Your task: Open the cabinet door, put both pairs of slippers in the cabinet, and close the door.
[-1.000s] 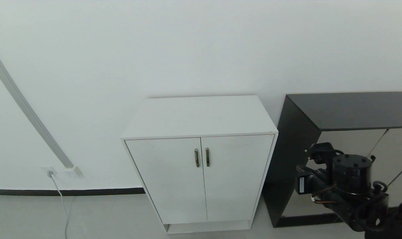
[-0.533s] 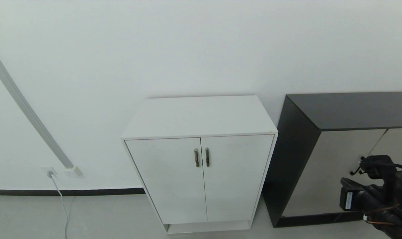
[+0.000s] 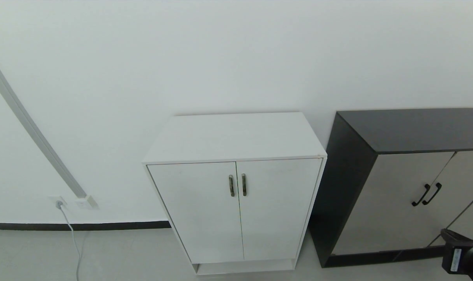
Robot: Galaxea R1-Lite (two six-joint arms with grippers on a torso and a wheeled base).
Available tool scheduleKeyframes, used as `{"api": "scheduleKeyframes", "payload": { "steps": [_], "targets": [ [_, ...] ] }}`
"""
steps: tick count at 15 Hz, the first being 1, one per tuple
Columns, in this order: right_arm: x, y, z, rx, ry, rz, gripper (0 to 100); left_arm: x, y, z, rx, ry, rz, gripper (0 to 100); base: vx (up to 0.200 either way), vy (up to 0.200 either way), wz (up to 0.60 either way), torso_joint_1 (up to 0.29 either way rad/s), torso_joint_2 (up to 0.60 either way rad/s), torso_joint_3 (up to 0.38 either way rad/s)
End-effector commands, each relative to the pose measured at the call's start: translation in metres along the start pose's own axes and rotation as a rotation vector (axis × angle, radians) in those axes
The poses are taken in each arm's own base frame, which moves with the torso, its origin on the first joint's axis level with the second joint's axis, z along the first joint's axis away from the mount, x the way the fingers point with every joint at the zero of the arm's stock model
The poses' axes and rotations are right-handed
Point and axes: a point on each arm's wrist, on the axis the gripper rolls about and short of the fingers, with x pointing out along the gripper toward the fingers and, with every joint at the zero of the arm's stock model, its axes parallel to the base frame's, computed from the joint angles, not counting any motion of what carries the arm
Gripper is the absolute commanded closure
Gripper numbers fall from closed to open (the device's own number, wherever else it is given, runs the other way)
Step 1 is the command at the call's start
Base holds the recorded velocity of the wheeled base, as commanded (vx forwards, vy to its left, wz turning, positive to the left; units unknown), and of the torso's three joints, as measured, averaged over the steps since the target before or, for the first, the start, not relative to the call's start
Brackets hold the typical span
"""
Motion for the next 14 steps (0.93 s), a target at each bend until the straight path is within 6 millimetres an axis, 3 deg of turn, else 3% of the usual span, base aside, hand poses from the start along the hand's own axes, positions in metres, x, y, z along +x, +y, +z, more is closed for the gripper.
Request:
{"api": "scheduleKeyframes", "payload": {
  "steps": [1,9,14],
  "targets": [
    [-0.026,-0.010,0.001,0.020,-0.047,0.035,100,0.000,0.000,0.000,0.000,0.001,-0.001,100,0.000,0.000,0.00,0.000,0.00,0.000],
    [-0.078,-0.029,-0.034,-0.008,0.023,0.200,100,0.000,0.000,0.000,0.000,0.001,-0.001,100,0.000,0.000,0.00,0.000,0.00,0.000],
    [-0.095,-0.035,-0.050,-0.005,0.012,0.282,100,0.000,0.000,0.000,0.000,0.001,-0.001,100,0.000,0.000,0.00,0.000,0.00,0.000]
  ]
}}
